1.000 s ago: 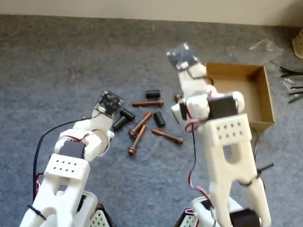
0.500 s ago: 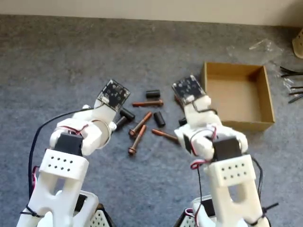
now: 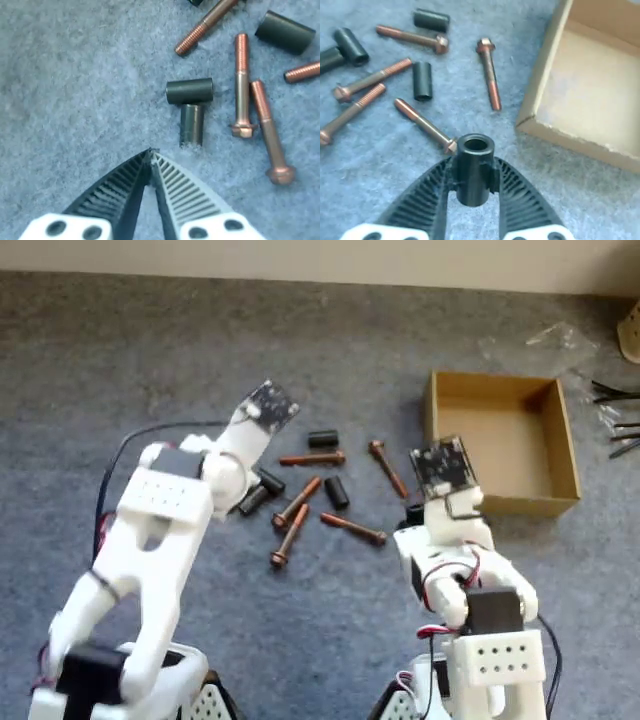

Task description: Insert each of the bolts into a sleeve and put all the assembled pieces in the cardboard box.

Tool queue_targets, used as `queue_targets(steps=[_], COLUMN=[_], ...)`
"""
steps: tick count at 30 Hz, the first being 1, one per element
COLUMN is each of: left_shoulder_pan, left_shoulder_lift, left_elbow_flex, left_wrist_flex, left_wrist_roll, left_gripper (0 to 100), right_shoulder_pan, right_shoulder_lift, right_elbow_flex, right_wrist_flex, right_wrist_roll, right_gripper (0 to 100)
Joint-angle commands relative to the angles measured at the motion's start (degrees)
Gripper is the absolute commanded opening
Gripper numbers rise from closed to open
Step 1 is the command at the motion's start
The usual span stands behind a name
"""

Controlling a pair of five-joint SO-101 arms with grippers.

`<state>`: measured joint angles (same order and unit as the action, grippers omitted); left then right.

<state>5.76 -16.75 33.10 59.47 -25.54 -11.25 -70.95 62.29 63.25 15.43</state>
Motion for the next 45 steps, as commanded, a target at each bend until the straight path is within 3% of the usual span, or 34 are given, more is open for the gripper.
queue_targets(steps=[1, 5, 11, 17, 30, 34, 45], left_shoulder_pan=[1.9, 4.6, 9.4, 10.7, 17.9, 17.6, 17.4], left_shoulder_lift=[5.2, 11.3, 20.8, 28.7, 46.8, 51.4, 56.0], left_elbow_flex=[-9.7, -18.5, -28.9, -35.9, -50.2, -55.3, -59.3], left_wrist_flex=[2.4, 7.0, 11.2, 11.2, 10.8, 11.2, 10.9], left_wrist_roll=[-0.4, -1.8, -15.3, -22.9, -28.7, -28.7, -28.7], left_gripper=[1, 1, 1, 1, 3, 12, 12], right_shoulder_pan=[3.3, 4.0, 4.1, 4.1, 3.8, 3.8, 3.8], right_shoulder_lift=[-4.6, -8.8, -10.2, -10.2, -10.6, -10.6, -10.6], right_elbow_flex=[3.2, 6.4, 6.8, 6.9, 10.4, 10.5, 10.5], right_wrist_flex=[-3.6, -4.3, -4.3, -4.1, -5.8, -5.8, -5.8], right_wrist_roll=[-0.5, -0.4, -0.4, -0.4, 0.0, 0.0, 0.0], right_gripper=[0.4, 0.4, 0.4, 0.4, 0.5, 0.5, 0.5])
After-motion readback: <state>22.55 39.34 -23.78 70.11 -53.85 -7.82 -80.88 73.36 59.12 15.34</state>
